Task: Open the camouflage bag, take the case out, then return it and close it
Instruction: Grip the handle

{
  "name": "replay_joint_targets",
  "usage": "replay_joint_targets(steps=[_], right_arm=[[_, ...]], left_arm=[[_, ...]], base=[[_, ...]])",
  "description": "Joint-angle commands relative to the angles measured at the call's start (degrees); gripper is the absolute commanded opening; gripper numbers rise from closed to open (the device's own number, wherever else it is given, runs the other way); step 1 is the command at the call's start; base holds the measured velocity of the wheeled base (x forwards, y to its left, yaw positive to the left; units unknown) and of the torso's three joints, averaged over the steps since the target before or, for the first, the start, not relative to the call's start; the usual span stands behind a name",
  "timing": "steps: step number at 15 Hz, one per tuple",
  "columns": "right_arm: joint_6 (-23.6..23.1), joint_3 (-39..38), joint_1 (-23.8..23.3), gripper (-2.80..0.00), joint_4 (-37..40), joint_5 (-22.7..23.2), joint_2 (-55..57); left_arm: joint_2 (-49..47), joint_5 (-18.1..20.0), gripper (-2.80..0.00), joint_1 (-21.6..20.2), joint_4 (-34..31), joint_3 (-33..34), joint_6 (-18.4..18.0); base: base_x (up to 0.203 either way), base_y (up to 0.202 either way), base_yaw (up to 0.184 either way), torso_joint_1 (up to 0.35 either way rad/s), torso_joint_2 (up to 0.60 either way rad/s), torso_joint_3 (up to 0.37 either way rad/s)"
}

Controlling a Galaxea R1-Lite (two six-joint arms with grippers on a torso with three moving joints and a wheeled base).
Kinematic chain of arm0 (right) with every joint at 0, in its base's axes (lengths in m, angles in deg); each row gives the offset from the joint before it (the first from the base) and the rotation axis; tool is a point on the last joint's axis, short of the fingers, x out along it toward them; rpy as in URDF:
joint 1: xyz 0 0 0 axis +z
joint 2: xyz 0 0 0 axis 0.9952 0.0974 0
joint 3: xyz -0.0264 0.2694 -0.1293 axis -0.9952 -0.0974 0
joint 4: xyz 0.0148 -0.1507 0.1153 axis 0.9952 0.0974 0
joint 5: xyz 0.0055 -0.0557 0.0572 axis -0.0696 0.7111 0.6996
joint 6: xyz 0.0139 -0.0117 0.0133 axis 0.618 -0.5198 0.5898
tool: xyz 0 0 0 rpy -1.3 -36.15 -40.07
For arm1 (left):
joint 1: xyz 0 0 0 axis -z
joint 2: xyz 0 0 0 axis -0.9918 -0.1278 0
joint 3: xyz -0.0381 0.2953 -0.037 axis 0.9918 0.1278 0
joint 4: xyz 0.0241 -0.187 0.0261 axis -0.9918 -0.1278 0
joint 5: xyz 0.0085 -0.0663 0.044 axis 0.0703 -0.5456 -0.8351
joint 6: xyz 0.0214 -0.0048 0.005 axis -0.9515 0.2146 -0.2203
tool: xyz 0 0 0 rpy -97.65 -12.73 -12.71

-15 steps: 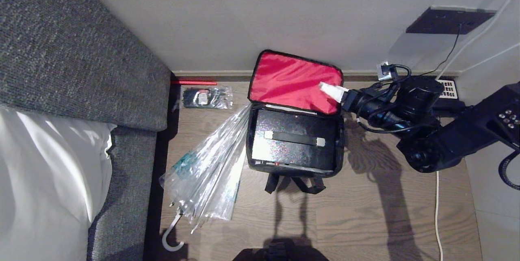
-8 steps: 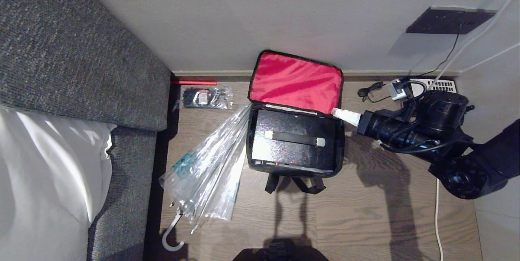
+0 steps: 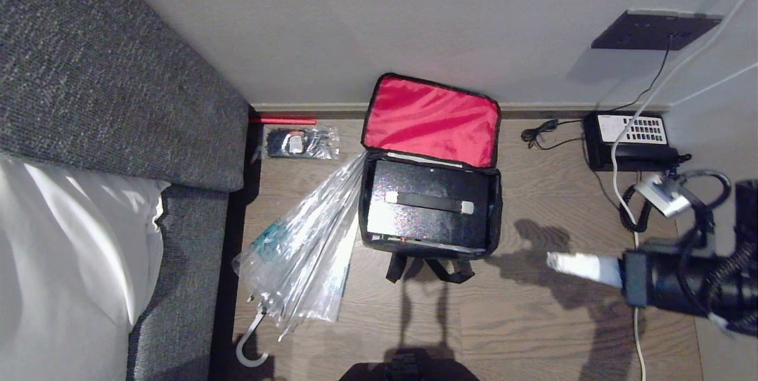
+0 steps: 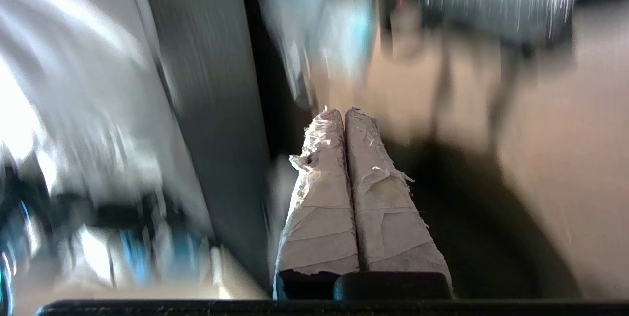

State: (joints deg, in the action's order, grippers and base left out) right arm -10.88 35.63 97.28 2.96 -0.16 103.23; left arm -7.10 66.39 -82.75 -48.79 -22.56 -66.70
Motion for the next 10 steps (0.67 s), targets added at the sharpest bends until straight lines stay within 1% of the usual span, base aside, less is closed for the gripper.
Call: replay_joint_targets(steps=[1, 2, 4, 5, 6, 7, 8, 9, 10], right_arm=[[-5.2, -6.1, 0.0, -2.8, 10.4, -0.7, -15.2], [-7.4, -8.3, 0.0, -2.8, 14.5, -2.3, -21.4], [-9.9, -10.8, -0.4, -2.8, 23.4, -4.5, -35.6], [-10.8, -11.8, -1.0, -2.8, 28.8, -5.5, -44.3], [-11.3, -12.2, -1.9, -2.8, 32.7, -6.5, -50.5], [-12.0, -12.9, -3.1, -2.8, 36.0, -8.7, -56.3], [-12.6, -14.1, -4.2, -2.8, 37.2, -13.1, -60.4], [-13.6, -16.1, -5.3, -2.8, 37.2, -20.1, -62.7], [-16.3, -18.8, -6.4, -2.8, 35.3, -25.3, -63.0]], left_arm=[[0.0, 0.0, -2.8, 0.0, 0.0, 0.0, 0.0], [0.0, 0.0, -2.8, 0.0, 0.0, 0.0, 0.0], [0.0, 0.0, -2.8, -0.1, 0.0, 0.0, 0.0], [0.0, 0.0, -2.8, -0.1, 0.0, 0.0, 0.0], [0.0, 0.0, -2.8, 0.0, 0.0, 0.0, 0.0], [0.0, 0.0, -2.8, 0.0, 0.0, 0.0, 0.0], [0.0, 0.0, -2.8, 0.0, 0.0, 0.0, 0.0], [0.0, 0.0, -2.8, 0.0, 0.0, 0.0, 0.0], [0.0, 0.0, -2.8, 0.0, -0.1, 0.0, 0.0]], base=[[0.0, 0.0, 0.0, 0.0, 0.0, 0.0], [0.0, 0.0, 0.0, 0.0, 0.0, 0.0], [0.0, 0.0, 0.0, 0.0, 0.0, 0.0], [0.0, 0.0, 0.0, 0.0, 0.0, 0.0], [0.0, 0.0, 0.0, 0.0, 0.0, 0.0], [0.0, 0.0, 0.0, 0.0, 0.0, 0.0], [0.0, 0.0, 0.0, 0.0, 0.0, 0.0], [0.0, 0.0, 0.0, 0.0, 0.0, 0.0], [0.0, 0.0, 0.0, 0.0, 0.0, 0.0]])
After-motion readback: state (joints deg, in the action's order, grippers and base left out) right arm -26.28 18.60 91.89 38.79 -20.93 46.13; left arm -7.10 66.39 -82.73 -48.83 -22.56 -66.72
